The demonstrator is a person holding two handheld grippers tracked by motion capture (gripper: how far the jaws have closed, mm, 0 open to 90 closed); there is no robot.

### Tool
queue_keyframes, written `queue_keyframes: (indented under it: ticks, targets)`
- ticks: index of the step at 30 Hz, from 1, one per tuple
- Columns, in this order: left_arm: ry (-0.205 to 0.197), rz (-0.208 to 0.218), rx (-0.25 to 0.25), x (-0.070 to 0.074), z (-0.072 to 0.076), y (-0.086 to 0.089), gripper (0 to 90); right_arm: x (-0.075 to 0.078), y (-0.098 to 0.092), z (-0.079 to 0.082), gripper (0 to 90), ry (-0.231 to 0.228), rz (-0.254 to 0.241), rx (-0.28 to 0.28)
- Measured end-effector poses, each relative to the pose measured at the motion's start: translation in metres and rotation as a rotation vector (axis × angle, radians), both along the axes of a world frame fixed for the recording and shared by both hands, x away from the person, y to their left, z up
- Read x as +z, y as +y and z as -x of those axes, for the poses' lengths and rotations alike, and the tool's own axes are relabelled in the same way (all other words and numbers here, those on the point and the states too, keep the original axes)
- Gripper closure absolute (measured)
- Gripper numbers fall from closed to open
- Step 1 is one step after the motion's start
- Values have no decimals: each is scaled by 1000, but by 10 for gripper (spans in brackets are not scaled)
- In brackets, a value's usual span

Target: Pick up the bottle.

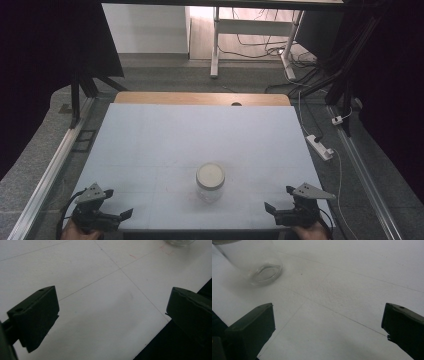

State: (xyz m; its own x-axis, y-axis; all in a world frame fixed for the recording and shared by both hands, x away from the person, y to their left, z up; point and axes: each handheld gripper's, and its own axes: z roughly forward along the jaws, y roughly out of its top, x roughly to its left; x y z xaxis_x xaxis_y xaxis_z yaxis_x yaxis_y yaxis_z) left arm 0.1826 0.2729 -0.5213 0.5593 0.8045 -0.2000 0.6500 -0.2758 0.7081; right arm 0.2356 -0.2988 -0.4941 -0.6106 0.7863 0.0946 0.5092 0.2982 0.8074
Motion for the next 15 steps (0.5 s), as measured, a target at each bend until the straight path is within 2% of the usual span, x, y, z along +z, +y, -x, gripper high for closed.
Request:
queue_keyframes:
  ticks: [5,9,15]
  targets:
    - [-2,-6,0,0,0,-1,0,0,1,0,0,1,5,5]
    - [-2,-11,0,0,0,-2,0,0,-1,-1,0,5,-9,1]
    - [1,-35,-3,0,0,-4,0,0,-1,-1,0,7,-10,8]
